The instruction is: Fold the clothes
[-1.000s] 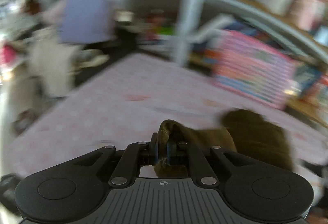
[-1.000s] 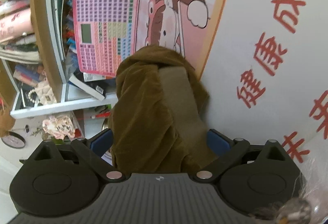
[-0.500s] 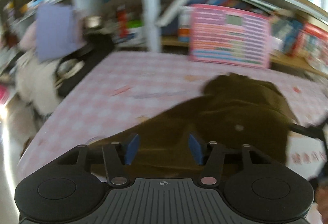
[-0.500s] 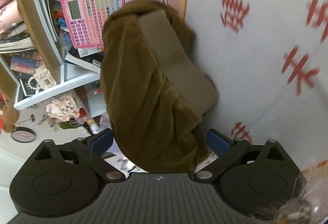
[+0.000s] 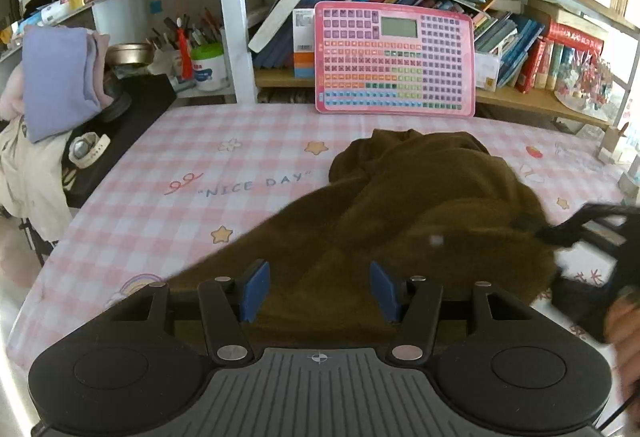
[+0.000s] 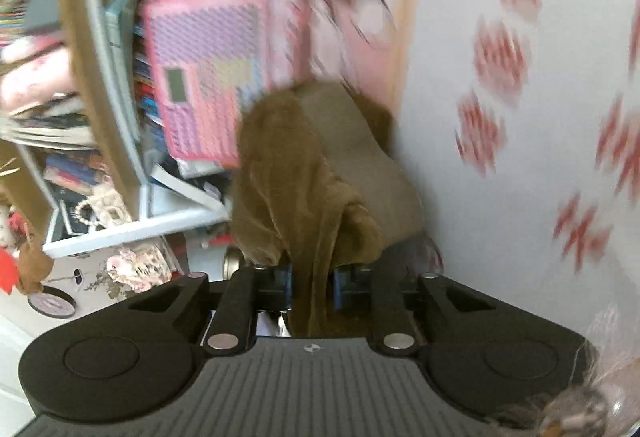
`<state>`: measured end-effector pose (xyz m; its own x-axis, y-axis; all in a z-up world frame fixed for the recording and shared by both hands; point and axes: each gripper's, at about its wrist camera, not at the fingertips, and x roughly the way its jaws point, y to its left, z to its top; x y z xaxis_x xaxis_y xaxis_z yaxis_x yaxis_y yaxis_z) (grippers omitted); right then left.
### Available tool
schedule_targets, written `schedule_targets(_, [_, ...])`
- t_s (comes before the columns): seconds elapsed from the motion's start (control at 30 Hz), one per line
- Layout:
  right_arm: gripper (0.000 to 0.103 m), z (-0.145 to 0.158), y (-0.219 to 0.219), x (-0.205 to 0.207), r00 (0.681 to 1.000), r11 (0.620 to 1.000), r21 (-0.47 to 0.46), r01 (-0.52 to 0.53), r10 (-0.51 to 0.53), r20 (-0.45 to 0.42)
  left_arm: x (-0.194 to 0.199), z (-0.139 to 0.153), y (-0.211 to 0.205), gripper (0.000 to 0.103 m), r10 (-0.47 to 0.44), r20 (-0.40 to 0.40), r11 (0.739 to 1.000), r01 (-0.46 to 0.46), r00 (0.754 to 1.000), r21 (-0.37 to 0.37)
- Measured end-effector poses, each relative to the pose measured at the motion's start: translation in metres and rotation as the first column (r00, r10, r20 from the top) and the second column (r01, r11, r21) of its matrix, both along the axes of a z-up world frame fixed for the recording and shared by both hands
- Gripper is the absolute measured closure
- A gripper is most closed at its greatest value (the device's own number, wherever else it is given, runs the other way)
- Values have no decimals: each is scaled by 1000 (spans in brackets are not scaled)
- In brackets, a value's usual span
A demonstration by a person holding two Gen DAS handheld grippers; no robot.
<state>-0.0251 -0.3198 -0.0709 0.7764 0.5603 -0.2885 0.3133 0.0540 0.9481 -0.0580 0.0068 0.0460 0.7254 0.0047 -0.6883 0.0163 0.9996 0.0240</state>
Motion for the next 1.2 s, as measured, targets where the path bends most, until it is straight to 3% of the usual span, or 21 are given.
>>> schedule_targets(0.1, [91, 45, -33, 3, 988, 988, -135, 79, -59, 146, 4, 0, 0, 47, -3, 16, 1000, 3, 1000, -13])
schedule_targets(0.2, [91, 114, -67, 11, 926, 940, -284, 190, -75, 371, 7, 0, 0, 47, 0, 32, 1000, 1, 999, -31])
schedule_targets(0.33, [91, 218, -70, 17, 765, 829, -476, 292, 96, 636, 11, -1, 4, 47, 12, 46, 998, -8, 999, -67])
schedule_targets(0.43, [91, 275, -40, 18, 635, 733, -617, 288, 336, 696, 13, 0, 11, 47, 35, 52, 995, -30, 998, -94])
schedule_targets(0.47, [91, 283, -25, 18, 608, 693, -670, 267, 418, 675, 13, -1, 13, 47, 45, 53, 994, -40, 998, -99])
schedule_targets(0.57, [90, 266, 27, 27, 581, 588, -802, 100, 620, 527, 11, -2, 24, 47, 86, 53, 991, -80, 995, -102])
schedule_targets(0.67, [90, 188, 85, 34, 589, 458, -874, -161, 755, 287, 8, -5, 38, 47, 140, 35, 985, -135, 990, -102])
schedule_targets(0.73, [90, 123, 123, 32, 579, 334, -880, -337, 811, 85, 6, -9, 49, 47, 179, 13, 979, -177, 984, -104])
schedule_targets(0.8, [90, 61, 154, 26, 551, 193, -855, -481, 825, -124, 3, -12, 56, 47, 203, -8, 974, -203, 979, -103])
schedule_targets(0.83, [89, 38, 163, 23, 531, 162, -829, -535, 828, -181, 2, -13, 58, 47, 205, -12, 974, -206, 979, -99])
schedule_targets(0.9, [84, 21, 169, 18, 527, 173, -807, -565, 828, -192, -2, -14, 61, 47, 205, -21, 975, -206, 979, -89])
schedule_targets(1.03, [70, 27, 171, 18, 551, 202, -813, -546, 818, -166, -1, -20, 64, 46, 191, -48, 978, -194, 980, -76])
schedule_targets(1.13, [60, 35, 172, 14, 584, 247, -804, -541, 798, -149, 4, -23, 68, 46, 165, -53, 981, -169, 985, -90])
schedule_targets(1.2, [55, 41, 163, 4, 626, 283, -806, -520, 768, -134, 10, -25, 70, 46, 138, -52, 984, -143, 989, -107])
